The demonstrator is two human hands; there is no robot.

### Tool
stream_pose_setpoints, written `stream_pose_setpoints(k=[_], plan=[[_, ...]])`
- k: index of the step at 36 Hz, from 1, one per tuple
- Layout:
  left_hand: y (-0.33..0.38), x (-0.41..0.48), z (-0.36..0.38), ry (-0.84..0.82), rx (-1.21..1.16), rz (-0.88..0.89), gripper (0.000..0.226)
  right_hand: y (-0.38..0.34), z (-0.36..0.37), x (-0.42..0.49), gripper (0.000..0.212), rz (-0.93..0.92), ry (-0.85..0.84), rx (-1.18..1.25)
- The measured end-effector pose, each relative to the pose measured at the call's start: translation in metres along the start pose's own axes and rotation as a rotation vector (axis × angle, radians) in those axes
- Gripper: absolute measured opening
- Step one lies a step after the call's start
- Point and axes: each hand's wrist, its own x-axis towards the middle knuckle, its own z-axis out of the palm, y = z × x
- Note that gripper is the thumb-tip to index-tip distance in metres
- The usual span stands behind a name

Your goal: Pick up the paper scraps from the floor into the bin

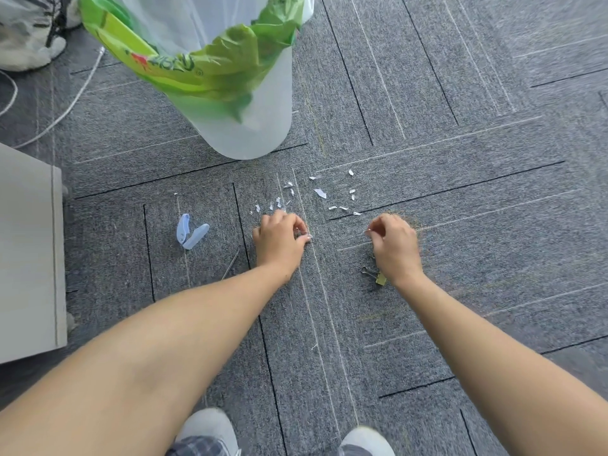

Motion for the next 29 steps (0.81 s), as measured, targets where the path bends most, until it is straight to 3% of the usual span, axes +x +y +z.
stream_pose_setpoints(k=[8, 19, 26, 29], plan=[[0.001, 0.002, -0.001, -0.024, 0.006, -0.022, 0.017, -0.012, 0.002, -0.003, 0.007, -0.012, 0.009, 0.079], [0.001, -0.002, 0.004, 0.002, 0.032, 0.007, 0.008, -0.012, 0.003, -0.009, 0.015, -0.019, 0.004, 0.110], [0.005, 0.007, -0.005, -0.087, 0.248, 0.203, 0.003, -0.026, -0.003, -0.015, 0.012, -0.031, -0.068, 0.082], [0.013, 0.016, -0.021, -0.173, 0.223, 0.250, 0.007, -0.042, -0.012, -0.016, 0.010, -0.064, -0.075, 0.095]])
